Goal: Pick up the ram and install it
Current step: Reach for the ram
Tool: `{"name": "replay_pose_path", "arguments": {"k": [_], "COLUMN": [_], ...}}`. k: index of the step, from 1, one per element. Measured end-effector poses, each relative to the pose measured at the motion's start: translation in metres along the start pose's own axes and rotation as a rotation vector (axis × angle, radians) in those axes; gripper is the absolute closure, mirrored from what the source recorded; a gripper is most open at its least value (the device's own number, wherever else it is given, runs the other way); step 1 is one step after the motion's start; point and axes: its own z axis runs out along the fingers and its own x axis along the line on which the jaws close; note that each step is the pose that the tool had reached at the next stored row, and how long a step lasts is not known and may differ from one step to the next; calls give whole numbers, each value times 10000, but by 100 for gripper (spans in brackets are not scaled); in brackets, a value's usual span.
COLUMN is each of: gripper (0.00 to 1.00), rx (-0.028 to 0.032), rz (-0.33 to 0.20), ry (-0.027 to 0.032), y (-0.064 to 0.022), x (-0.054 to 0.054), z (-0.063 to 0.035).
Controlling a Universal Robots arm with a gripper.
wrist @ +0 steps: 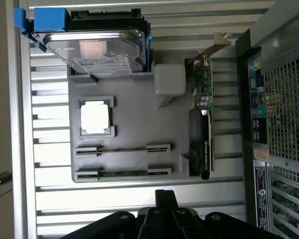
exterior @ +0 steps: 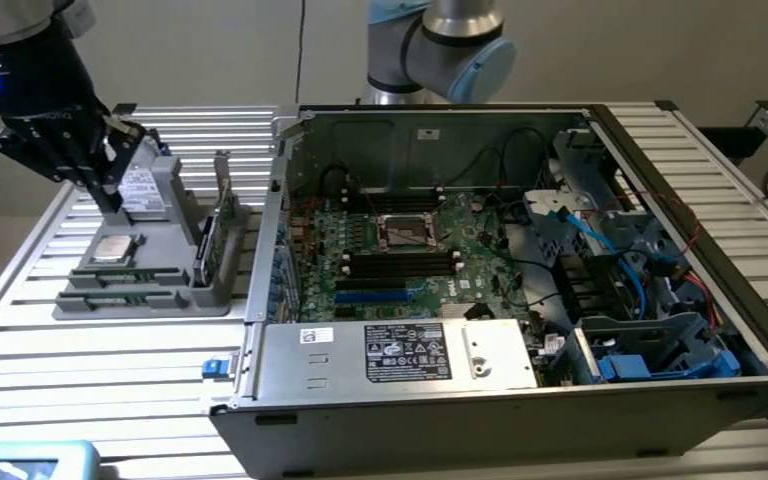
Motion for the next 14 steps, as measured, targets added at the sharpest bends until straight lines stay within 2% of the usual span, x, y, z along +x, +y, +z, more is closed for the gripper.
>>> {"name": "replay_pose_path", "arguments": {"k": [3,5,9,11,14], "gripper": [89,89,89,89,89], "rx": [53,110,346,434,457], "rz": [-3,-7,-33,-39,-42], "ry": [-3,-8,-22,-30,-31], "y": [-9,-11,27,54,65], "x": [121,185,270,305,355], "z": [5,10,29,43,60]}}
